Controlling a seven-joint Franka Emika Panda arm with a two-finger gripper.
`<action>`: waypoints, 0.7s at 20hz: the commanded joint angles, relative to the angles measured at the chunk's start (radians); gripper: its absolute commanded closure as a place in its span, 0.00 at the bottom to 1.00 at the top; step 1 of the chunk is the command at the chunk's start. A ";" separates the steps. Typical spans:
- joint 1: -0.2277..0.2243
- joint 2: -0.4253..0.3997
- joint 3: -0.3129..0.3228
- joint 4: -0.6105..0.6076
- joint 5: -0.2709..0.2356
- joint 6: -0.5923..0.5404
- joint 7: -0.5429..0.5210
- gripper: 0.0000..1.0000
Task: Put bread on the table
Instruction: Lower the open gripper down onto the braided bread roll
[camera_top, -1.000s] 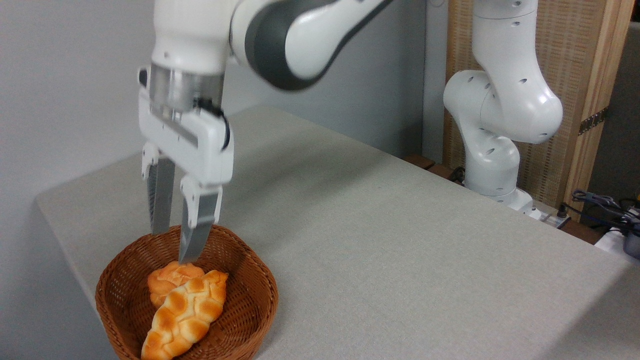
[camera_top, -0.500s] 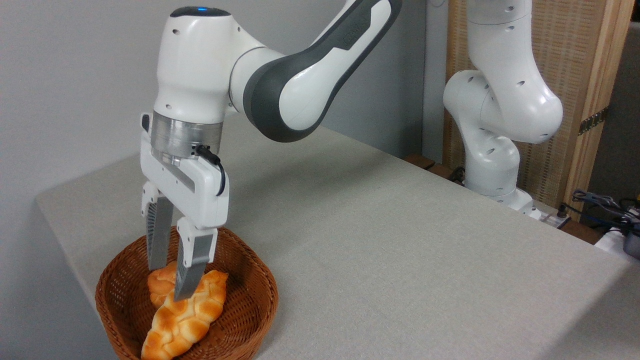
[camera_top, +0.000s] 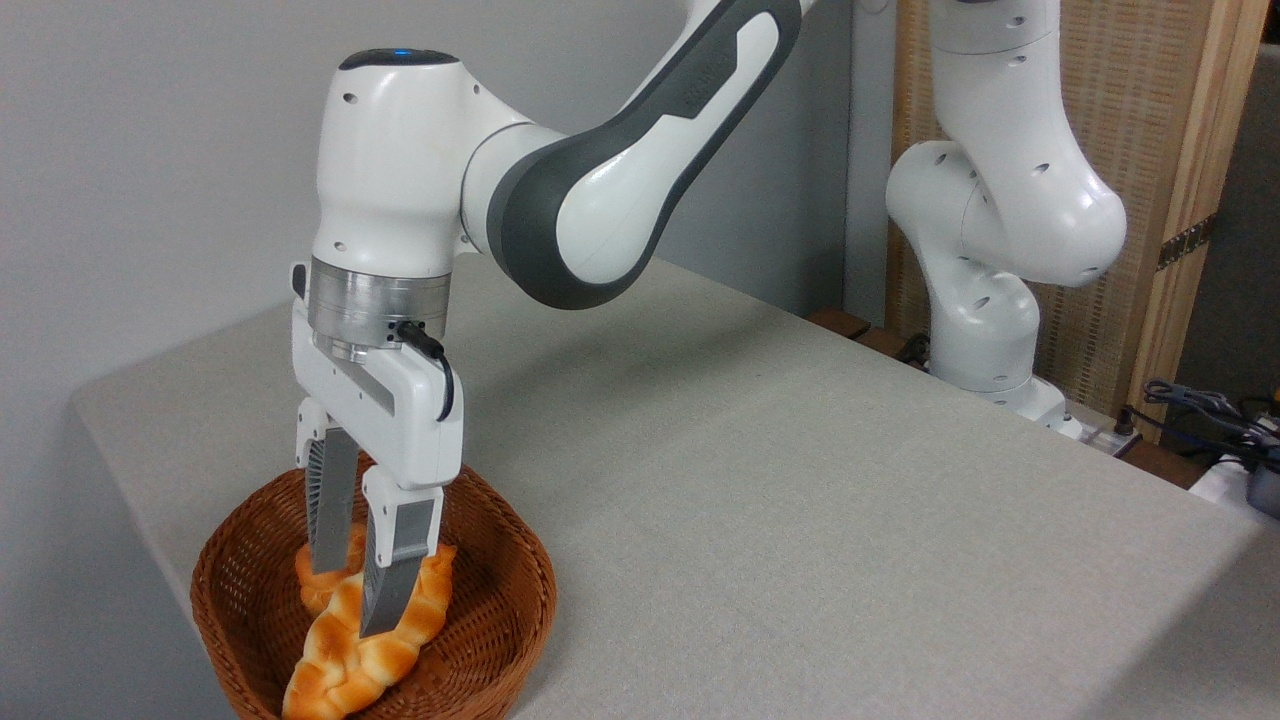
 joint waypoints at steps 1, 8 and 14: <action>0.000 0.003 0.006 -0.013 0.013 0.025 0.010 0.00; 0.004 0.010 0.006 -0.024 0.013 0.025 0.011 0.00; 0.012 0.013 0.005 -0.039 0.013 0.025 0.033 0.00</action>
